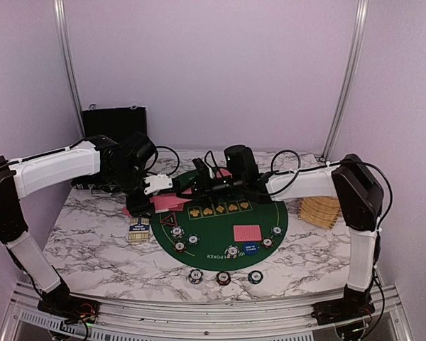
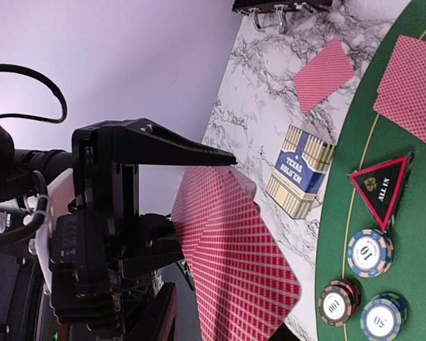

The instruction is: Distribute texas hold em gaming equipment

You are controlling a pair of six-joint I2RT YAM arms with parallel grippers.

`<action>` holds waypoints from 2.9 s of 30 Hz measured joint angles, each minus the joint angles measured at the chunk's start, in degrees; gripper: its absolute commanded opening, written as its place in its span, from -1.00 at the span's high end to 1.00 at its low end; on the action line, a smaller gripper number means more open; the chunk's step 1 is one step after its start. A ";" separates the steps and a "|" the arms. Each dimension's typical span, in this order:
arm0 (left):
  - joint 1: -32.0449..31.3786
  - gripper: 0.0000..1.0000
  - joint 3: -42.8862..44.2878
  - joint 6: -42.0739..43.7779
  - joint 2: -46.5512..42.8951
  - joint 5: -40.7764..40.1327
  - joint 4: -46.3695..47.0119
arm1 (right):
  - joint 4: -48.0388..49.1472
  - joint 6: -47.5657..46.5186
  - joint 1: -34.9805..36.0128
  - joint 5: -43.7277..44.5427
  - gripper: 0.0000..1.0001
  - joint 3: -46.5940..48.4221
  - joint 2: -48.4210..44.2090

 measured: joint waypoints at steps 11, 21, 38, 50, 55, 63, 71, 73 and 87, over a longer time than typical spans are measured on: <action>0.00 1.00 0.00 0.00 0.00 0.00 0.00 | -0.92 -0.72 0.61 0.07 0.41 1.92 1.79; 0.00 1.00 0.00 0.00 0.00 0.00 0.00 | -2.16 -1.53 0.85 0.11 0.31 1.92 2.56; 0.00 1.00 0.00 -0.02 -0.02 0.02 0.00 | -2.95 -2.29 0.09 0.42 0.52 -0.46 -0.13; 0.00 1.00 0.00 0.00 -0.02 0.00 0.00 | -2.93 -1.42 0.04 0.44 0.77 -0.46 -0.13; 0.00 1.00 0.00 0.00 -0.02 0.00 0.00 | -2.29 -1.22 -0.26 0.44 0.89 -0.92 -0.15; 0.00 1.00 0.00 0.00 -0.02 0.00 0.00 | 2.16 1.75 -0.76 -0.13 0.95 -4.72 -0.63; 0.00 1.00 0.00 -0.02 -0.02 0.00 0.00 | 5.99 4.11 -1.01 -1.14 0.95 -5.70 -2.21; 0.00 1.00 0.00 0.00 -0.02 0.00 0.00 | 7.34 5.03 -1.01 -1.53 0.96 -5.77 -2.49; 0.00 1.00 0.00 0.00 -0.02 -0.02 0.00 | 9.88 7.26 -1.31 -2.82 1.00 -6.82 -3.89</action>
